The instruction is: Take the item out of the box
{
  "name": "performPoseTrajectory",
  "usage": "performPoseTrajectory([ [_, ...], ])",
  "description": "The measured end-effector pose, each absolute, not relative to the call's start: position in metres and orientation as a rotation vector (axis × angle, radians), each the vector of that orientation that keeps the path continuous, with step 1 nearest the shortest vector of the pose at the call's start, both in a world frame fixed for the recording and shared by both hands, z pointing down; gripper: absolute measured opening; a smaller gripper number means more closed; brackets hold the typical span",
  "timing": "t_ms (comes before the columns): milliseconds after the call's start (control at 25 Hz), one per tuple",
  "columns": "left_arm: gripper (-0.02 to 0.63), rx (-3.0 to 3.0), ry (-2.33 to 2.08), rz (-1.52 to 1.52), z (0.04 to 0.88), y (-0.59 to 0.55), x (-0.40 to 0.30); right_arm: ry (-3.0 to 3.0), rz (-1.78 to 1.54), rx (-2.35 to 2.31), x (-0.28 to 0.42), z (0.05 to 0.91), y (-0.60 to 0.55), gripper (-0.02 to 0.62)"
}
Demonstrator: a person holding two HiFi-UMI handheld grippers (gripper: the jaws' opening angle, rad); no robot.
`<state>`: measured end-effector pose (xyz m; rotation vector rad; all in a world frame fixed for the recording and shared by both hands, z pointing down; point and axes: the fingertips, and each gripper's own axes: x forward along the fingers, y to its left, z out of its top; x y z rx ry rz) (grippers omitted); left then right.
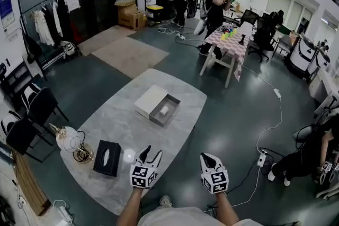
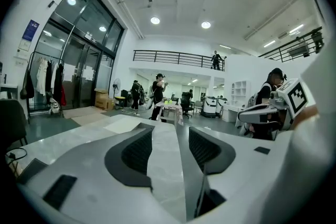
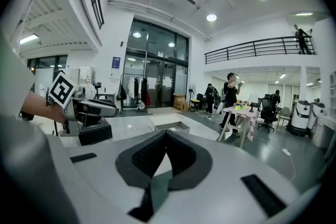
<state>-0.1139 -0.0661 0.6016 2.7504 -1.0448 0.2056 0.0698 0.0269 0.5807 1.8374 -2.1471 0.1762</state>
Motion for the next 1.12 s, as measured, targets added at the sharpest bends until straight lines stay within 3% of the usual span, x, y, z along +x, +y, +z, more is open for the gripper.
performPoseTrajectory([
  [1120,0.212,2.750,-0.979,0.249,0.620,-0.152,-0.083,-2.087,0.224,1.906,0.101,0.600,-0.040,0.002],
])
